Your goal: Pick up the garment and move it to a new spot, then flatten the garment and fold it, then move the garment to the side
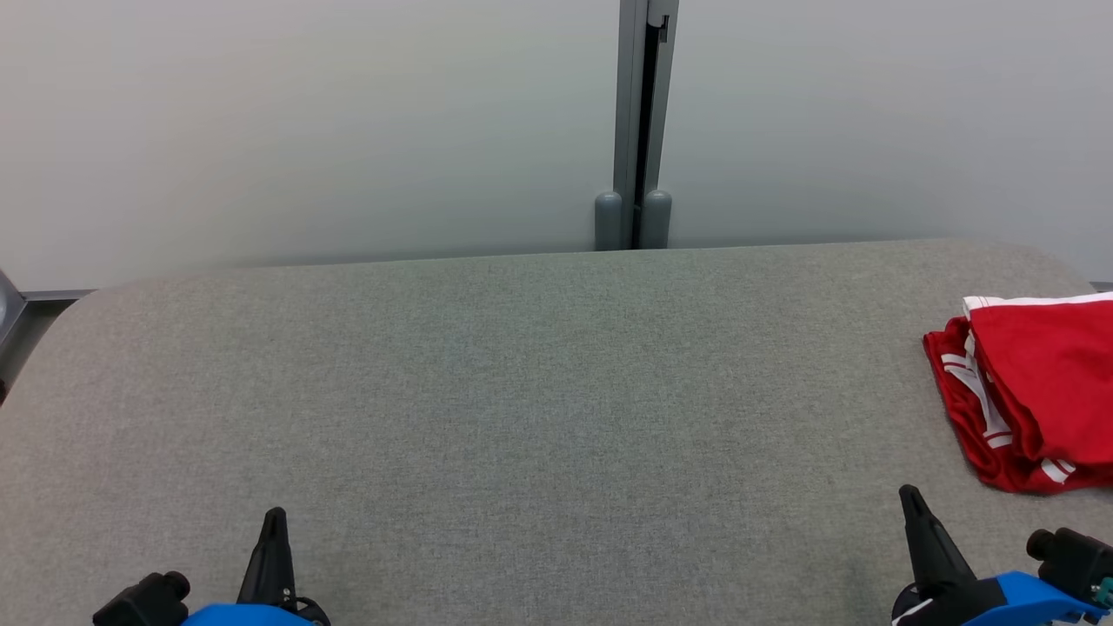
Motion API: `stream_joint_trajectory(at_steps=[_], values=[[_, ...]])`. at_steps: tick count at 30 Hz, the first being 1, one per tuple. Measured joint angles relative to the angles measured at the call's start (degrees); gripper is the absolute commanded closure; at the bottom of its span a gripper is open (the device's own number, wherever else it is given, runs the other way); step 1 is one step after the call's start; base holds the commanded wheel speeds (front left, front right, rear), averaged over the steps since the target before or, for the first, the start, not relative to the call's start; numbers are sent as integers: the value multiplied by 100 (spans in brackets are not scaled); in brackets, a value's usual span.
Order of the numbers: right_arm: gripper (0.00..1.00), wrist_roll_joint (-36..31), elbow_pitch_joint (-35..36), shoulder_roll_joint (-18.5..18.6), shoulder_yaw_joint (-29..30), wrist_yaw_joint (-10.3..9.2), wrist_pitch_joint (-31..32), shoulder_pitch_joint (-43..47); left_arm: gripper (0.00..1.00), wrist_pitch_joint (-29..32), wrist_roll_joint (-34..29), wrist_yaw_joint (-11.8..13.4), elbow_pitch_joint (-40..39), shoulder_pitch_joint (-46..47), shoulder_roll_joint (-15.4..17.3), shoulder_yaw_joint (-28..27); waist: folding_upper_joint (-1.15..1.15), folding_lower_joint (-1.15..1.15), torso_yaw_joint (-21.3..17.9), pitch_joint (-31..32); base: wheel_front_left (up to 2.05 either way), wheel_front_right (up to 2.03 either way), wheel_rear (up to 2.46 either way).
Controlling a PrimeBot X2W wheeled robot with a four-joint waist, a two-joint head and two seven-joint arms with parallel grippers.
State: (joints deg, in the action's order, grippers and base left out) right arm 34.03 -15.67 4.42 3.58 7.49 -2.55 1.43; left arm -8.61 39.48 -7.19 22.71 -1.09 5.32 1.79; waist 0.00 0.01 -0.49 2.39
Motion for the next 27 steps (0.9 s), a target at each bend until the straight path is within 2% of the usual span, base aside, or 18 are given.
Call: stream_joint_trajectory(at_steps=[27], values=[[100, 2079, 47, -47, 99, 0, 307, -243, 100, 537, 1893, 0, -307, 247, -73, -302, 0, 0, 13, -67, 0, 0, 0]])
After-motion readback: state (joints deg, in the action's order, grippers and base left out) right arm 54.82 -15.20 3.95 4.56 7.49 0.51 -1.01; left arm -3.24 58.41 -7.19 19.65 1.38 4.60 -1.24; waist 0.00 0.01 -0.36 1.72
